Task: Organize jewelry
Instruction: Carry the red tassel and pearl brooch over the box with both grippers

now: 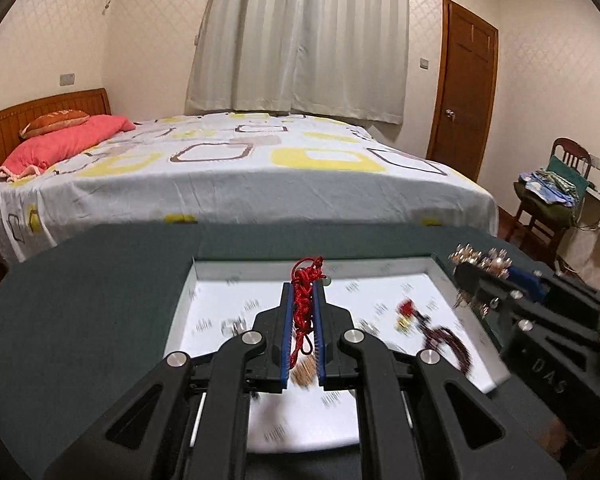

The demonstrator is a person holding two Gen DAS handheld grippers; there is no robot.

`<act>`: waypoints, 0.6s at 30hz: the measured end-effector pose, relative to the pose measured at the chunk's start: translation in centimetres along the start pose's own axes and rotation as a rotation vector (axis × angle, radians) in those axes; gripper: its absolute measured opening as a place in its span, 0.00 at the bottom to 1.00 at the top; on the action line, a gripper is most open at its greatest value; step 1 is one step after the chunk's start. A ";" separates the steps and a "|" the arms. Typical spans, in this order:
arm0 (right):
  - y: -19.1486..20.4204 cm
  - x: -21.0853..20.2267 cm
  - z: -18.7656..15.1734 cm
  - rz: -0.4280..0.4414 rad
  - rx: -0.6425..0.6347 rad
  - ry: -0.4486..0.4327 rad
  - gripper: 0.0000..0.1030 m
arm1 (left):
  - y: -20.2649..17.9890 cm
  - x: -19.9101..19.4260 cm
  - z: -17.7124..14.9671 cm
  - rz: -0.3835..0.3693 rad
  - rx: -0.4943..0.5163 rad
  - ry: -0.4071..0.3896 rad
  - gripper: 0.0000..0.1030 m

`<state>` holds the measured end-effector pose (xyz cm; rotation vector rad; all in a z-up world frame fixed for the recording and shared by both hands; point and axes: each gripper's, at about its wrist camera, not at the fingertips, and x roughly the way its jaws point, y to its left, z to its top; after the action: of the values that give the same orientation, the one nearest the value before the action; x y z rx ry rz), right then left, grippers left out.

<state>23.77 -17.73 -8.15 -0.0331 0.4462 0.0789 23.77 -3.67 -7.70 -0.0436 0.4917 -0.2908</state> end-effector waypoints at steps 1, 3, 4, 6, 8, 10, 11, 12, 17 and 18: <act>0.0 0.8 0.4 -0.004 -0.005 -0.006 0.23 | 0.2 0.8 0.2 0.006 0.002 0.005 0.09; -0.1 2.3 0.8 -0.007 -0.004 -0.003 0.23 | 0.8 2.4 0.4 0.016 -0.001 0.019 0.09; -0.2 3.3 0.9 -0.008 0.000 0.008 0.23 | 1.1 3.3 0.5 0.021 -0.002 0.034 0.09; -0.3 5.0 0.9 -0.012 0.007 0.027 0.23 | 1.7 5.1 0.5 0.027 -0.012 0.071 0.09; -0.5 6.8 0.7 -0.017 0.015 0.059 0.23 | 2.3 6.9 0.3 0.036 -0.022 0.111 0.10; -0.7 8.5 0.5 -0.021 0.026 0.093 0.23 | 2.8 7.9 0.1 0.040 -0.030 0.139 0.09; -0.7 8.9 0.3 -0.022 0.029 0.105 0.23 | 3.0 8.6 0.0 0.042 -0.035 0.160 0.09; -0.8 9.7 0.2 -0.023 0.032 0.127 0.23 | 3.1 8.8 -0.1 0.043 -0.037 0.171 0.09; -1.2 11.1 0.4 -0.044 0.050 0.184 0.23 | 2.9 9.4 0.2 0.041 -0.020 0.207 0.10; -1.3 11.3 0.4 -0.044 0.057 0.197 0.23 | 2.9 9.6 0.3 0.045 -0.017 0.210 0.10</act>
<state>34.27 -18.25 -12.65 0.0056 0.6437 0.0191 32.72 -3.63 -12.20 -0.0181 0.7027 -0.2486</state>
